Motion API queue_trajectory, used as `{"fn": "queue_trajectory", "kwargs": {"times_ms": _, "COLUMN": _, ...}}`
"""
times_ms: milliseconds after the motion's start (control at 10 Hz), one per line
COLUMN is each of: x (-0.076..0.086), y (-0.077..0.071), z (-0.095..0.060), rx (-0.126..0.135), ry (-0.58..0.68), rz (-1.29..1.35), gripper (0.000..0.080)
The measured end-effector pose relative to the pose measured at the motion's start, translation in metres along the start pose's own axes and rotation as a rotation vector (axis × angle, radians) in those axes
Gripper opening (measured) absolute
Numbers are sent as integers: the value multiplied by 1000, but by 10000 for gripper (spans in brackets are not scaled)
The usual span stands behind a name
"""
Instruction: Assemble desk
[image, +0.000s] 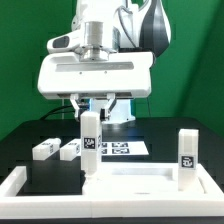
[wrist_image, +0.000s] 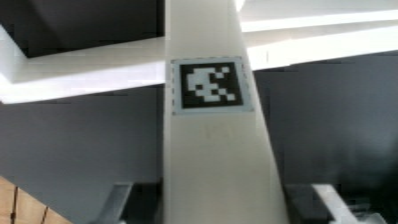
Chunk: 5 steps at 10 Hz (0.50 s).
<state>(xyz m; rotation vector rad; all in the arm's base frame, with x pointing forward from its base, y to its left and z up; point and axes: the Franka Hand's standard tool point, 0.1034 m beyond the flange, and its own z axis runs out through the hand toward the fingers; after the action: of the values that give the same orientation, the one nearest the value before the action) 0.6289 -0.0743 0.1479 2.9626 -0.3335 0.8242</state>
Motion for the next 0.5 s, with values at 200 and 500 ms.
{"fn": "queue_trajectory", "kwargs": {"times_ms": 200, "x": -2, "y": -6, "z": 1, "rx": 4, "ry": -3, "rz": -1, "gripper": 291}}
{"fn": "queue_trajectory", "kwargs": {"times_ms": 500, "x": -4, "y": -9, "z": 6, "rx": 5, "ry": -9, "rz": -4, "gripper": 291}}
